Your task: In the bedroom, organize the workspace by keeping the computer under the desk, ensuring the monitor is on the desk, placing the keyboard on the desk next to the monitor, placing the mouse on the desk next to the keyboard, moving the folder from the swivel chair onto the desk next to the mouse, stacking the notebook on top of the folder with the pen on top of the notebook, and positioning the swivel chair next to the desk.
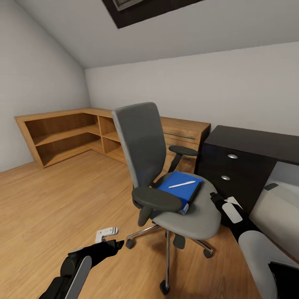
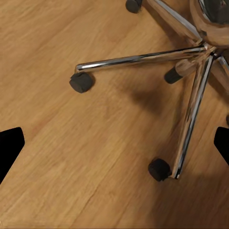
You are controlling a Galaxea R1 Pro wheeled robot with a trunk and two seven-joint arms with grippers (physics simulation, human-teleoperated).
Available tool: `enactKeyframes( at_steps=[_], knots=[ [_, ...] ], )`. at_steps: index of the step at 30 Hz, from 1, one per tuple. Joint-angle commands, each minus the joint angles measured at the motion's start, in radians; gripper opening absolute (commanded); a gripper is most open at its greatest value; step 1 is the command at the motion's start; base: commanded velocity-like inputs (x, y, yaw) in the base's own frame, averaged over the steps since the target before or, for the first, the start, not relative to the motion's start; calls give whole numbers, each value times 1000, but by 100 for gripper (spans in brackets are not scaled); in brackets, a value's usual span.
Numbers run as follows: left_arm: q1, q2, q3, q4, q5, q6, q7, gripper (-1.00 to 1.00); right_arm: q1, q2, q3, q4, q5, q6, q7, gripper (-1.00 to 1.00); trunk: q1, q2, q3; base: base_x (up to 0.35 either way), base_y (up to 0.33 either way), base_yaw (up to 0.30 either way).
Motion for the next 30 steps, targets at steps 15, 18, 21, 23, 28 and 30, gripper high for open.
enactKeyframes(
  at_steps=[15, 18, 21, 23, 28, 30],
  knots=[
    [-1, -2, -2, 31, 11, 4, 10, 100, 8, -27, 1, -109, -10, 1, -5, 100, 0, 0, -1, 0, 0, 1],
    [-1, -2, -2, 31, 11, 4, 10, 100, 21, -27, 1, -138, -10, 1, -6, 100, 0, 0, -1, 0, 0, 0],
    [-1, -2, -2, 31, 11, 4, 10, 100, 31, -27, 1, -159, -10, 1, -7, 100, 0, 0, -1, 0, 0, 0],
    [-1, -2, -2, 31, 11, 4, 10, 100, 35, -27, 1, -168, -10, 1, -7, 100, 0, 0, -1, 0, 0, 0],
    [-1, -2, -2, 31, 10, 4, 9, 100, 59, -27, 1, -206, -10, 1, -7, 100, 0, 0, -1, 0, 0, 0],
    [-1, -2, -2, 31, 10, 4, 9, 100, 79, -27, 1, -238, -10, 1, -7, 100, 0, 0, -1, 0, 0, 0]
  ],
)
